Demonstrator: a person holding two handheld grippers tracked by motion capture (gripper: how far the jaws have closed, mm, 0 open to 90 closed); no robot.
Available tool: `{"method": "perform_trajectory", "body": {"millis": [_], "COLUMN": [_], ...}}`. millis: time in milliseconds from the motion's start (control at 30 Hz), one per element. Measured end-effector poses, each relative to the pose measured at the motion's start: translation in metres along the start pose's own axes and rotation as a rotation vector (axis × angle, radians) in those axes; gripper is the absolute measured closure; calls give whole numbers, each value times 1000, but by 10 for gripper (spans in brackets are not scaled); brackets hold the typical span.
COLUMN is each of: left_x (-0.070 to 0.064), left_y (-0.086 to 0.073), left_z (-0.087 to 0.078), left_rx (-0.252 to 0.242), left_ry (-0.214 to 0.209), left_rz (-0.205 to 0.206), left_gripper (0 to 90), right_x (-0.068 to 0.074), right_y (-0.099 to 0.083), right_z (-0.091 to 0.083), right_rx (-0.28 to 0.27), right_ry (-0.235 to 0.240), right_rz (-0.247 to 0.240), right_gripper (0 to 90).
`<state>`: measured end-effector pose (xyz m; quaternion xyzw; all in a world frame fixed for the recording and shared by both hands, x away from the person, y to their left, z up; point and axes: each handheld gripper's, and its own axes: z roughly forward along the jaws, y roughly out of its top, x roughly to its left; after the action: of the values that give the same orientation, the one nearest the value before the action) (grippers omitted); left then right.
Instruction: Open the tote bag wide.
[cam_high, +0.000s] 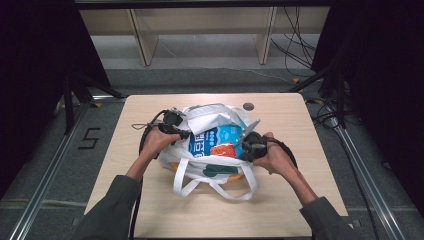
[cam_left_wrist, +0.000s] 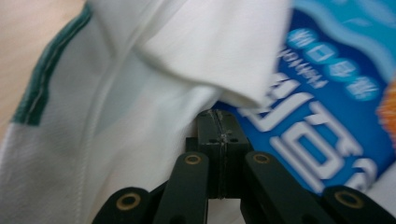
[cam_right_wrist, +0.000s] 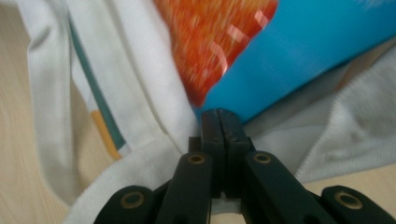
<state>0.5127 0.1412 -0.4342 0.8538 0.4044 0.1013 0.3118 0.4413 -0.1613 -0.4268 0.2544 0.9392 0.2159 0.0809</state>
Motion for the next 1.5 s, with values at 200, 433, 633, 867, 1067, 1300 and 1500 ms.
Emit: {"method": "perform_trajectory", "body": {"millis": [200,433,633,867,1067,1300,1500], "left_x": [6,-33,-34,-31,-34,-41,-48], "left_y": [-10,-26,-49,-69,-63,-48,-60], "left_z": [0,-25,-33,-28,-36,-34,-29], "left_rx": [-20,-22,-56,-72,-80,-104,-88], "left_ry": [10,-73,-96,-104,-86,-140,-158], "left_rz": [-31,135,141,121,133,125,139], "left_gripper": [893,877,878,895,887,870,872], "right_x": [1,-2,-36,-70,-59,-14,10], "right_y": [-20,-8,4,-17,-6,-4,-31], "right_z": [5,-24,-23,44,16,-13,2], "right_rx": [-86,-271,-343,-257,-225,-279,-165], "right_ry": [16,-70,-176,-166,-220,-124,-91], "right_rz": [50,53,122,287,206,67,41], "right_gripper": [900,900,900,900,900,900,900]}}
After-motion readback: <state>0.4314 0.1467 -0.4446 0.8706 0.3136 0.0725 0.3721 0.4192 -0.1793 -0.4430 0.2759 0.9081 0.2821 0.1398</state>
